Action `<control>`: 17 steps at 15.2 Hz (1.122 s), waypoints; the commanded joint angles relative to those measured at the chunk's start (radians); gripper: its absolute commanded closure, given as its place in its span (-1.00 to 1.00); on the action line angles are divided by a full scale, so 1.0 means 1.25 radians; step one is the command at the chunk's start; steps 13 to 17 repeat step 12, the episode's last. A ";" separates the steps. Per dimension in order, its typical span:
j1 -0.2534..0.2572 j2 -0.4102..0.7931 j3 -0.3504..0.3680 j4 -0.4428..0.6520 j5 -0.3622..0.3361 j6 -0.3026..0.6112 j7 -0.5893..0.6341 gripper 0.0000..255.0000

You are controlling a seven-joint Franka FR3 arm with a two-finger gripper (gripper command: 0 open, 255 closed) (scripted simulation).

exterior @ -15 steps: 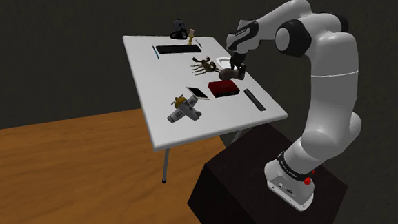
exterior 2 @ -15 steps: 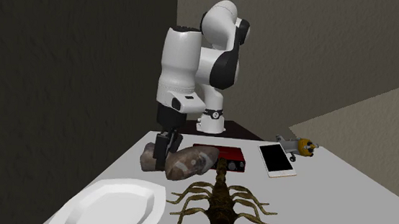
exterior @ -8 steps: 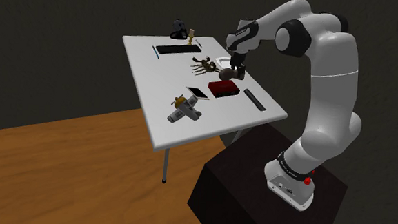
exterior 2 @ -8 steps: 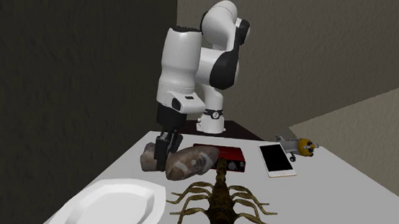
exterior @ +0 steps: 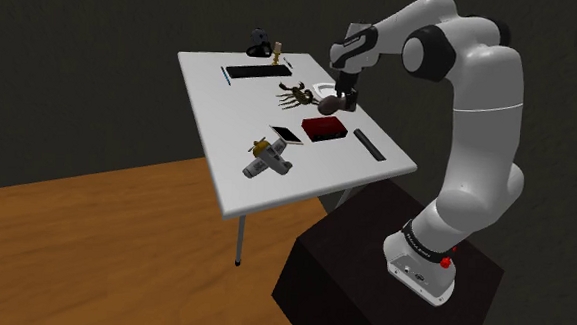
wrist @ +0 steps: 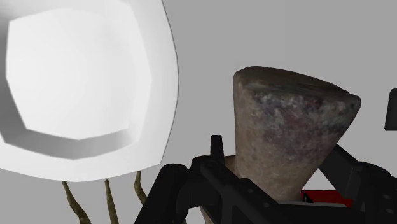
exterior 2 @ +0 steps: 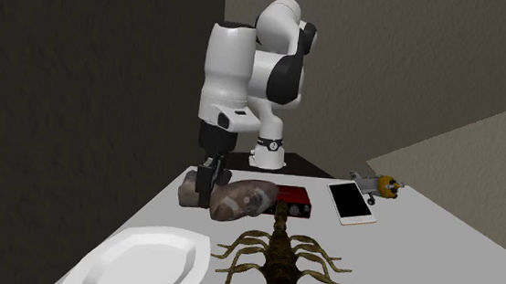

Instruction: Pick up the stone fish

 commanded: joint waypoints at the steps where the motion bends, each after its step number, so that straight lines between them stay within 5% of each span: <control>1: 0.003 -0.013 -0.003 0.003 -0.004 -0.015 0.002 1.00; 17: 0.011 -0.062 -0.016 0.031 -0.022 -0.089 0.004 1.00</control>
